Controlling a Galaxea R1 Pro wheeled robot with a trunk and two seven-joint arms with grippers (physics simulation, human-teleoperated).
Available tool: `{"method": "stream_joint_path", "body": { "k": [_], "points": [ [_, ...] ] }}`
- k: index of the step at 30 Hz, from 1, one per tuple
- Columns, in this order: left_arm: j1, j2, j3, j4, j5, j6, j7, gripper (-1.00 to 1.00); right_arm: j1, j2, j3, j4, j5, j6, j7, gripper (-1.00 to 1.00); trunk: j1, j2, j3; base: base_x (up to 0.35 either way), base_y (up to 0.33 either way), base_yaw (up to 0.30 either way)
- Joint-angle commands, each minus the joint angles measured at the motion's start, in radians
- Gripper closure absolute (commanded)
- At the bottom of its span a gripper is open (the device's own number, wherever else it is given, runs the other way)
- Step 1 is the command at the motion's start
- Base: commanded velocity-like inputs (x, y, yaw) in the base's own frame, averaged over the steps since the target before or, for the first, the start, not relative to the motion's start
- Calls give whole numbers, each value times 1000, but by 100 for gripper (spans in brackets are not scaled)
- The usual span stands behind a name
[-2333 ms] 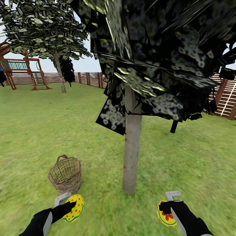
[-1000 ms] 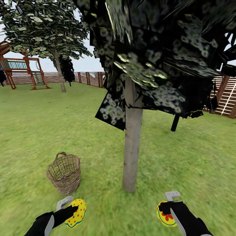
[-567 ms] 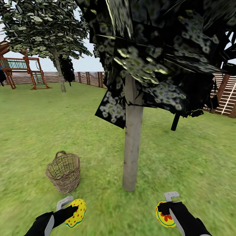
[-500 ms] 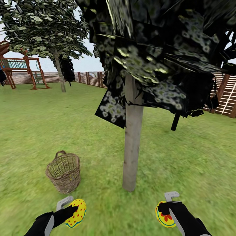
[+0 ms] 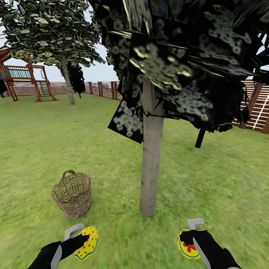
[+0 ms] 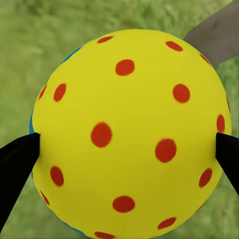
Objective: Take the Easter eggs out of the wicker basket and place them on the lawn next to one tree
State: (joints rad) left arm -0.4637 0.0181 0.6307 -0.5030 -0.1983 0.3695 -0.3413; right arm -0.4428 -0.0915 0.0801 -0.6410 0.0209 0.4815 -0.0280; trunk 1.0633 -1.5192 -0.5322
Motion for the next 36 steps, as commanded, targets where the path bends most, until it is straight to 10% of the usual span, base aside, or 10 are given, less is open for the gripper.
{"method": "stream_joint_path", "body": {
  "k": [1, 36],
  "points": [
    [-1, -1, 8, -2, -11, 5, -9, 100, -1, -1, 6, -1, 2, 6, -3, 100, 4, -8, -4, 0, 0, 0],
    [-1, 0, 7, -2, -11, 5, -9, 100, -1, 7, 7, 0, 2, 5, -3, 100, 138, -253, -114, 0, 0, 0]
  ]
}}
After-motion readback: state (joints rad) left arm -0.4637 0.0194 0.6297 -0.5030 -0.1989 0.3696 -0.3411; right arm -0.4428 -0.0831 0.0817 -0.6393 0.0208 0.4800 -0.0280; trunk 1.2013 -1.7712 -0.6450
